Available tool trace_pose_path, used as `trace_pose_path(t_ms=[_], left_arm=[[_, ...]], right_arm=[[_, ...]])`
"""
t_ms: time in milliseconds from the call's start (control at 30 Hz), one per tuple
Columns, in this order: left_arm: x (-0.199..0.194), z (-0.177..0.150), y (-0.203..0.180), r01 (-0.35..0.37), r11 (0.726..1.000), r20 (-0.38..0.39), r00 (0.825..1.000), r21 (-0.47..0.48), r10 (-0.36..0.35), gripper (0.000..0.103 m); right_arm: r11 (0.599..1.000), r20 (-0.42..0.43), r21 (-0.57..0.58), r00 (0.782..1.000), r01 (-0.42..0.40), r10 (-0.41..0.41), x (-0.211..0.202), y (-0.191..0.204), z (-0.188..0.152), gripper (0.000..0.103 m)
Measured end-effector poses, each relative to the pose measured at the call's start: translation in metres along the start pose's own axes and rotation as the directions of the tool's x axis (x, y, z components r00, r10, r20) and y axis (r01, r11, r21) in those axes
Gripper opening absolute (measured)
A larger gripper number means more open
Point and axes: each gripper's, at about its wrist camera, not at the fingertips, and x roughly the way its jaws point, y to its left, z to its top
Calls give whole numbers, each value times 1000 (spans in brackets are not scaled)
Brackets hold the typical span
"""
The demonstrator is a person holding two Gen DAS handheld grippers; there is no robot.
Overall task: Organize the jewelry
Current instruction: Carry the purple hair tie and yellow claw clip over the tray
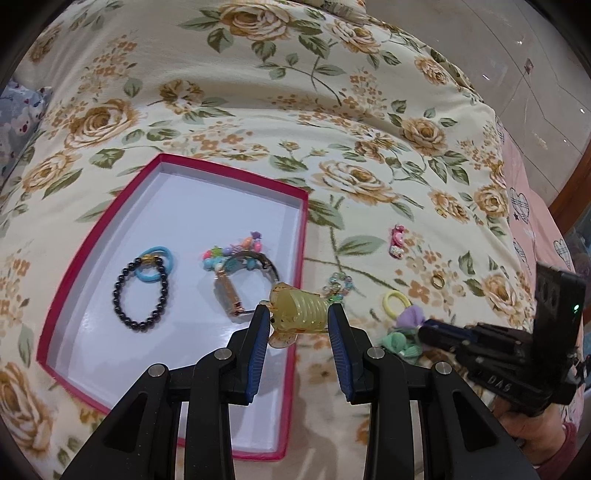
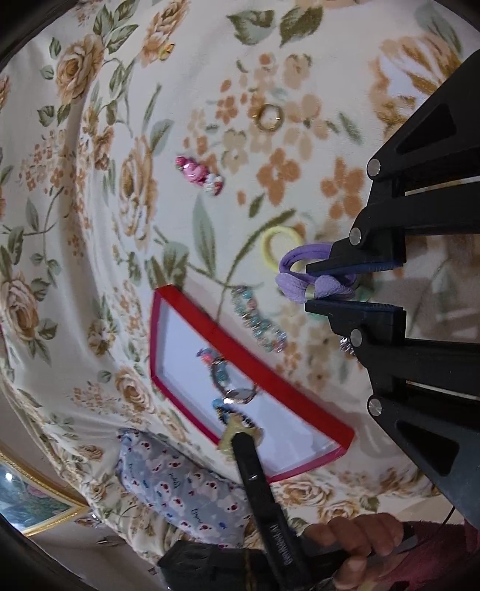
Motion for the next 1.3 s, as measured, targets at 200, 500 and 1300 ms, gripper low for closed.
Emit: trace_pose_path(t_ms=[200, 500, 1300], left_arm=[[-15, -4, 16, -23, 999, 22, 999, -24, 24, 31], [-33, -17, 46, -86, 994, 32, 996, -68, 89, 31], [8, -9, 104, -192, 970, -13, 981, -147, 192, 32]], right_arm=[[998, 29, -30, 998, -47, 48, 0, 22, 17, 12], [984, 8, -102, 989, -143, 145, 26, 74, 34, 12], [971, -122, -162, 980, -177, 159, 116, 128, 33, 16]])
